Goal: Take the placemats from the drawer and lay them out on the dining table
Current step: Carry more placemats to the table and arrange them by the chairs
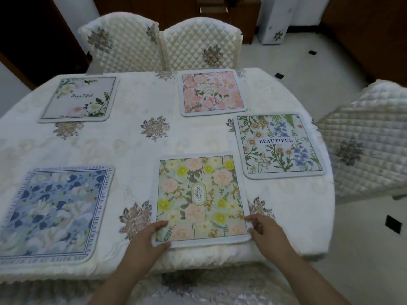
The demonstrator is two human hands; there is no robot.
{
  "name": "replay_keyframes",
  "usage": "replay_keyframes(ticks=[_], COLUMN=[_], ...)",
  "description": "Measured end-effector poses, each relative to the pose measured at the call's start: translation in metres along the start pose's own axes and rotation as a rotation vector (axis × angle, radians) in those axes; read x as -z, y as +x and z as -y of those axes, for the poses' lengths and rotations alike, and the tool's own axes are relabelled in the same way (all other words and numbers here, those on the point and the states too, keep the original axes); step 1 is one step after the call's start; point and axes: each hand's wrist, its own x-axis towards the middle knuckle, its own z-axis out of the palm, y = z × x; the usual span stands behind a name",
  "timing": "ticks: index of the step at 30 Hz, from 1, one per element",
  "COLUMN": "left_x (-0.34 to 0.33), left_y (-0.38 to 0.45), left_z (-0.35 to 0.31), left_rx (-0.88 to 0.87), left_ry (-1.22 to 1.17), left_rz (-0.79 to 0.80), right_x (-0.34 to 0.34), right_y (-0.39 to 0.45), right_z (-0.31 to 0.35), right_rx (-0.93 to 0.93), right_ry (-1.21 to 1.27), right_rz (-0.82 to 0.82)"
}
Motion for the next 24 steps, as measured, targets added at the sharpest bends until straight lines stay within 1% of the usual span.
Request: replay_keyframes(ticks=[4, 8, 9, 10, 11, 12, 13, 14, 15, 17, 18, 21, 24], left_x=[-0.004, -0.006, -0.008, -0.011, -0.017, -0.024, -0.034, -0.046, -0.060, -0.086, -0.095, -0.106, -0.096], left_y=[-0.002, 0.000, 0.001, 0.002, 0.003, 0.001, 0.000, -0.002, -0.001, 0.008, 0.014, 0.024, 0.023], left_z=[0.007, 0.012, 0.015, 0.018, 0.020, 0.017, 0.011, 0.000, -0.013, -0.027, -0.031, -0.024, -0.007], left_rx=[-0.008, -0.039, -0.019, 0.007, 0.005, -0.042, -0.132, -0.225, -0.303, -0.339, -0.347, -0.356, -0.356], left_ry=[-0.013, 0.076, 0.145, 0.259, 0.409, 0.529, 0.585, 0.620, 0.636, 0.653, 0.662, 0.748, 0.792], left_rz=[-0.059, -0.050, -0.067, -0.112, -0.182, -0.244, -0.276, -0.250, -0.195, -0.089, -0.072, -0.076, -0.120], right_x=[-0.009, -0.009, -0.008, -0.008, -0.010, -0.014, -0.020, -0.027, -0.037, -0.065, -0.078, -0.095, -0.084], right_y=[0.001, 0.000, 0.001, 0.000, 0.001, 0.001, 0.001, 0.001, 0.000, 0.002, 0.004, 0.008, 0.008], right_z=[-0.004, -0.007, -0.008, -0.009, -0.009, -0.007, -0.001, 0.008, 0.017, 0.025, 0.023, 0.009, -0.006], right_rx=[0.009, 0.031, 0.043, 0.062, 0.103, 0.173, 0.247, 0.301, 0.352, 0.410, 0.422, 0.425, 0.398], right_ry=[-0.006, -0.056, -0.085, -0.126, -0.178, -0.248, -0.303, -0.341, -0.369, -0.450, -0.504, -0.607, -0.636], right_rz=[0.012, 0.035, 0.035, -0.002, -0.082, -0.171, -0.223, -0.205, -0.135, 0.023, 0.048, 0.005, -0.043])
